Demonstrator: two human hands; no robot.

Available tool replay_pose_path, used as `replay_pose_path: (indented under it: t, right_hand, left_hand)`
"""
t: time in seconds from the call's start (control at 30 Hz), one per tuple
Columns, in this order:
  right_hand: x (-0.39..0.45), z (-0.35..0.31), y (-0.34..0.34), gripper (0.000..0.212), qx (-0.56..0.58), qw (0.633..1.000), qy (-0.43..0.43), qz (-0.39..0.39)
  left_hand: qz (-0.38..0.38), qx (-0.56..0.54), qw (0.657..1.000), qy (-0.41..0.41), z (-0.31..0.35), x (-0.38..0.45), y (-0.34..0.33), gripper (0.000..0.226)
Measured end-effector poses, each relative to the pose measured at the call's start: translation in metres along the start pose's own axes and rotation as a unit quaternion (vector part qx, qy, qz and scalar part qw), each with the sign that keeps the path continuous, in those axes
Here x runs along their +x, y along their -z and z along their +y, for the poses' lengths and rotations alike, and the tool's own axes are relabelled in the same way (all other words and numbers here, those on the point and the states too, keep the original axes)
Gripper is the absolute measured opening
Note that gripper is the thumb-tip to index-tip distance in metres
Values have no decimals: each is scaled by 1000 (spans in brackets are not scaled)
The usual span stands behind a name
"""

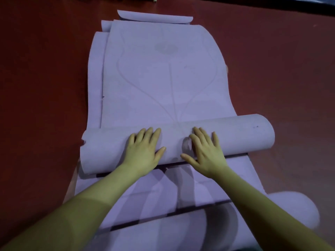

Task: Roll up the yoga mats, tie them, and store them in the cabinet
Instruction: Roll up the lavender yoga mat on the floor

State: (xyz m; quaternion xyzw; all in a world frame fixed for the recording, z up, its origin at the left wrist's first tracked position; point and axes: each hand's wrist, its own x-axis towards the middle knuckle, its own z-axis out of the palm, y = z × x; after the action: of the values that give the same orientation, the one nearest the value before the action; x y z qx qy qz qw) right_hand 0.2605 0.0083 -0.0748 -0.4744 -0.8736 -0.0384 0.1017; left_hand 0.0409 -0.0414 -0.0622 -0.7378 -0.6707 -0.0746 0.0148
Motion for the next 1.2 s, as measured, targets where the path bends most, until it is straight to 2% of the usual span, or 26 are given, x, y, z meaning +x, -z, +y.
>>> replay_pose_path:
  t: [0.17, 0.3, 0.37, 0.47, 0.6, 0.73, 0.87, 0.93, 1.03, 1.13, 1.2]
  right_hand:
    - [-38, -17, 11, 68, -6, 999, -48, 12]
    - [-60, -35, 11, 52, 5, 996, -87, -11]
    - [-75, -39, 13, 52, 4, 996, -91, -19]
    - [-96, -44, 20, 61, -12, 994, -106, -31]
    - [-118, -59, 30, 67, -37, 984, -164, -54]
    - [-134, -59, 33, 72, -76, 984, -136, -87]
    - [-143, -57, 11, 89, -48, 982, -129, -130]
    - [-154, -56, -1, 95, -26, 986, -122, -111]
    - [-166, -55, -6, 95, 6, 989, -131, -63]
    - [-170, -54, -10, 82, 26, 990, -138, -18]
    - [-174, -51, -14, 70, 22, 991, -129, 8]
  left_hand:
    - [6, 12, 999, -33, 9, -31, 1, 58]
    - [-94, -11, 995, -26, 22, -53, 7, 46]
    - [-113, -15, 993, -33, 24, -62, 9, 47]
    - [-91, -5, 995, -37, 32, -71, 19, 54]
    - [-151, -29, 988, -23, 35, -89, 16, 52]
    - [-224, -115, 968, 11, 33, -104, 8, 45]
    - [-203, -88, 975, 27, 40, -116, -13, 46]
    - [-207, -62, 976, 35, 46, -121, -26, 47]
    - [-164, -29, 985, 36, 56, -136, -34, 57]
    - [-183, 16, 983, 12, 63, -147, -37, 83]
    - [-188, 10, 982, 30, 66, -146, -38, 86]
